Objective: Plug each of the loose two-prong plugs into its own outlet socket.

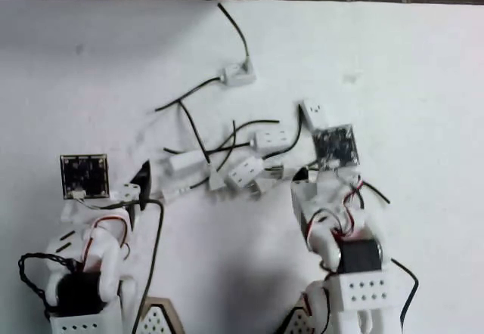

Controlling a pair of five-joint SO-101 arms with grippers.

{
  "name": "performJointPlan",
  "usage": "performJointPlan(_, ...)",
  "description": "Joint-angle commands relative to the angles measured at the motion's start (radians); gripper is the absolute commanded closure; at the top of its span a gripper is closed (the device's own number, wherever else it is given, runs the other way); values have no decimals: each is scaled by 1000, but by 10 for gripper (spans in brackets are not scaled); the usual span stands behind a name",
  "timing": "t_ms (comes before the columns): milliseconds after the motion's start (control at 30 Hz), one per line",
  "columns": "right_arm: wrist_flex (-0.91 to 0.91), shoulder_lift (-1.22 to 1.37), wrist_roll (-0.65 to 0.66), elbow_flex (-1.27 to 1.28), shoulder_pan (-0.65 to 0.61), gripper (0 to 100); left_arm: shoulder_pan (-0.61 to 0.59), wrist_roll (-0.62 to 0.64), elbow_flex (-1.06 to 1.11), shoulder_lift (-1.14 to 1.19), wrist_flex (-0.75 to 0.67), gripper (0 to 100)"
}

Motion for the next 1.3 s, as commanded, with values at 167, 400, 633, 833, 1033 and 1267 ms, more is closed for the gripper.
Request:
performJointPlan(167, 7, 530, -247, -362, -31, 738, -4, 8, 17, -5, -52, 744)
performJointPlan(400, 7, 889, -482, -549, -30, 738, -4, 8, 17, -5, -52, 744)
performJointPlan(633, 7, 1086, -623, -678, -30, 738, -4, 8, 17, -5, -52, 744)
performJointPlan(833, 5, 1191, -681, -730, -31, 738, -4, 8, 17, -5, -51, 744)
performJointPlan(1033, -8, 1302, -686, -736, -41, 738, -4, 8, 17, -5, -51, 744)
performJointPlan(1267, -4, 1365, -686, -736, -70, 747, -4, 8, 17, -5, -51, 744)
